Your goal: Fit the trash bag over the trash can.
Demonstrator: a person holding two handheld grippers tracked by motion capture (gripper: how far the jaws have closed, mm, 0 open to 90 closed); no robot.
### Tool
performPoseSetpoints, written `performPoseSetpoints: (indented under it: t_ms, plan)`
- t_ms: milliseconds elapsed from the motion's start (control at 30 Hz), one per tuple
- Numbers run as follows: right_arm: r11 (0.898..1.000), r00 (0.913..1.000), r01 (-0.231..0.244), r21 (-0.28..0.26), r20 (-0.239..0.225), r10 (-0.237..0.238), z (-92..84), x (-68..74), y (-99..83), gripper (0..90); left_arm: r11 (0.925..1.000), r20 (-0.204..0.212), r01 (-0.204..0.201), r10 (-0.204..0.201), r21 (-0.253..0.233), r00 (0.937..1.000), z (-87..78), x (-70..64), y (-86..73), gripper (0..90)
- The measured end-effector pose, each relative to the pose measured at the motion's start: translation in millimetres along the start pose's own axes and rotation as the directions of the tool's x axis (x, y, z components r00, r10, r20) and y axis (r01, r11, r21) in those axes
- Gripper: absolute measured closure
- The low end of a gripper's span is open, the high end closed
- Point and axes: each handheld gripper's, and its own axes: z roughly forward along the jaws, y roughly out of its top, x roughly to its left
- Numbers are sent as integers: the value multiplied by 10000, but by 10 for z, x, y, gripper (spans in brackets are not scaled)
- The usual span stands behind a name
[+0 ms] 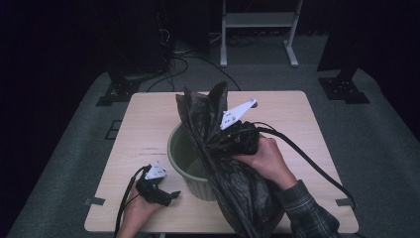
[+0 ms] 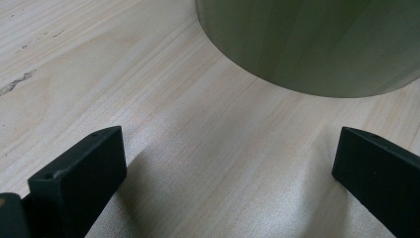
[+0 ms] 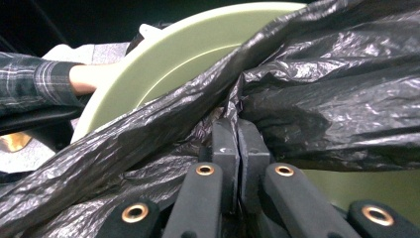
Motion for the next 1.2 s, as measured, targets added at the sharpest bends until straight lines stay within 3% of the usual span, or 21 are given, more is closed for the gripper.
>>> performPoseSetpoints:
  t_ms: [100,367,500,667,833,1033,1200]
  plan:
    - [9999,9999,-26,171,-127,28,33,2,-6,880,10000,-1,1,-1,0,10000,0,0,0,0]
    - [9922,9980,-121,1242,-598,196,199,6,-23,868,10000,-1,1,-1,-2,10000,0,0,0,0]
    - [9901,9976,-236,1387,-612,324,211,4,-6,820,10000,-2,1,-1,-1,10000,0,0,0,0]
    - [9953,9984,-228,943,-489,275,135,6,7,682,10000,-1,1,-1,-1,10000,0,0,0,0]
    - [9992,9996,-228,328,-159,233,-64,-1,31,585,10000,-2,0,0,0,10000,0,0,0,0]
    - [9989,9990,-315,-347,293,325,-329,-37,7,529,10000,-3,1,-1,1,10000,0,0,0,0]
    - [9914,9924,-756,-1070,888,853,-530,-170,-35,498,10000,-5,5,-5,0,10000,0,-1,0,0]
